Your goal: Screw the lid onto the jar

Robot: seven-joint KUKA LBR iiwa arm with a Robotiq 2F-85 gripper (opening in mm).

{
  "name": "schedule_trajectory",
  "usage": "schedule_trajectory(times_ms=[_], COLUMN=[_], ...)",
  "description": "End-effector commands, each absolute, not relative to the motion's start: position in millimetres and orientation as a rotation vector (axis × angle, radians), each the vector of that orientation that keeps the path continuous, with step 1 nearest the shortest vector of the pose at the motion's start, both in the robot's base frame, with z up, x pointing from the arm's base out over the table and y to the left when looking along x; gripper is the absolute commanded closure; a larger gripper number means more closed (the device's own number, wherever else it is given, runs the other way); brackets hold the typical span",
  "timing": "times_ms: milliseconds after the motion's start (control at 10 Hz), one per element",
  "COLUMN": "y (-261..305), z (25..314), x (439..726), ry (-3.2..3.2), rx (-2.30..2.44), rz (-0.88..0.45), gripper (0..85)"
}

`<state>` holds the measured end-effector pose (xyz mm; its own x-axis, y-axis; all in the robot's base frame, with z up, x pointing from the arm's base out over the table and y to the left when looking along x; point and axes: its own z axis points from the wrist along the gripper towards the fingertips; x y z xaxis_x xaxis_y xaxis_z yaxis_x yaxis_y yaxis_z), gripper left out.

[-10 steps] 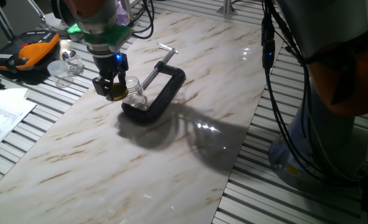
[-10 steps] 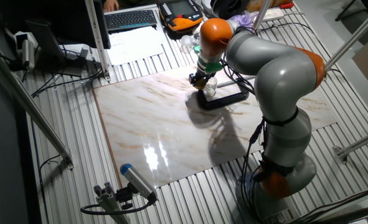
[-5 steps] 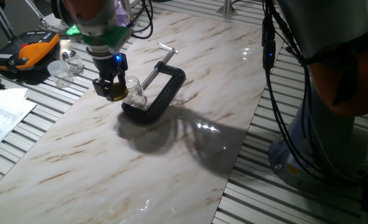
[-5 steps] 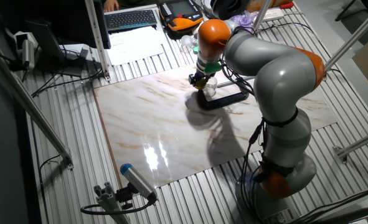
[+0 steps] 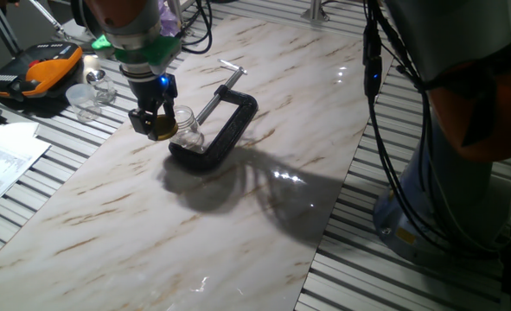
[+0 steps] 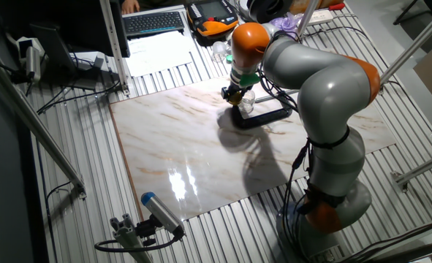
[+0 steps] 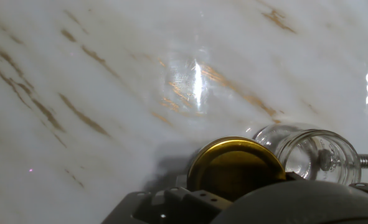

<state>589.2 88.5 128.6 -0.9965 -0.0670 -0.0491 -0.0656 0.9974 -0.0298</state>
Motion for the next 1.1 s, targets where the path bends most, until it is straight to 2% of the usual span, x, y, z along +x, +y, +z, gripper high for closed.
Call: schedule_trajectory(times_ms=[0, 1000], y=[88.4, 87.8], z=[128.5, 128.5], x=[589.2, 589.5], ry=[3.09, 3.098], rx=[-0.097, -0.128], rz=[-0.04, -0.071], gripper=[85.0, 85.0])
